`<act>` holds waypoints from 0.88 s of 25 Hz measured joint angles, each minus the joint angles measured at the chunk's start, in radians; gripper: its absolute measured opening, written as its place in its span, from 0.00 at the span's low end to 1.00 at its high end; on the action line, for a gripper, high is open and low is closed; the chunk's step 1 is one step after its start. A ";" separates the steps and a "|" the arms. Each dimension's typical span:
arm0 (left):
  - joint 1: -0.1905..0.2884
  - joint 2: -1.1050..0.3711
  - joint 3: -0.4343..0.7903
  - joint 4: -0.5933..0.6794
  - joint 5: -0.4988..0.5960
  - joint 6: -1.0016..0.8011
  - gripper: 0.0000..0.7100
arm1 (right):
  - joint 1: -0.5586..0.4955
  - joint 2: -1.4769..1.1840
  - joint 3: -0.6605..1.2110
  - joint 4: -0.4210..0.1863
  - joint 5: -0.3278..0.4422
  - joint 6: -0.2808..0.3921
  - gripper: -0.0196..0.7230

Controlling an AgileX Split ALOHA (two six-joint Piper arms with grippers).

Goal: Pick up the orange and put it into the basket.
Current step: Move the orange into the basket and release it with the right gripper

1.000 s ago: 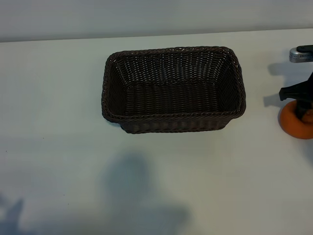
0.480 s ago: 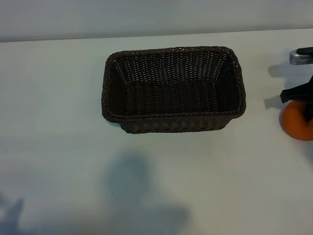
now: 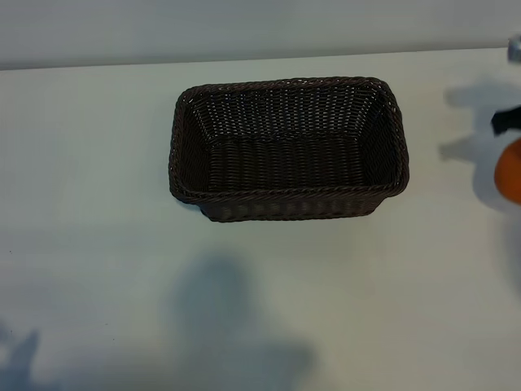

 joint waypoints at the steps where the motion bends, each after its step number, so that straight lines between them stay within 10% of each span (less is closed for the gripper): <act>1: 0.000 0.000 0.000 0.000 0.000 0.000 0.66 | 0.000 -0.016 -0.022 0.012 0.023 -0.005 0.10; 8: 0.000 0.000 0.000 0.000 0.000 0.000 0.66 | 0.000 -0.057 -0.171 0.057 0.160 -0.053 0.10; 22: 0.000 0.000 0.000 0.000 0.000 0.000 0.66 | 0.091 -0.057 -0.181 0.108 0.154 -0.056 0.10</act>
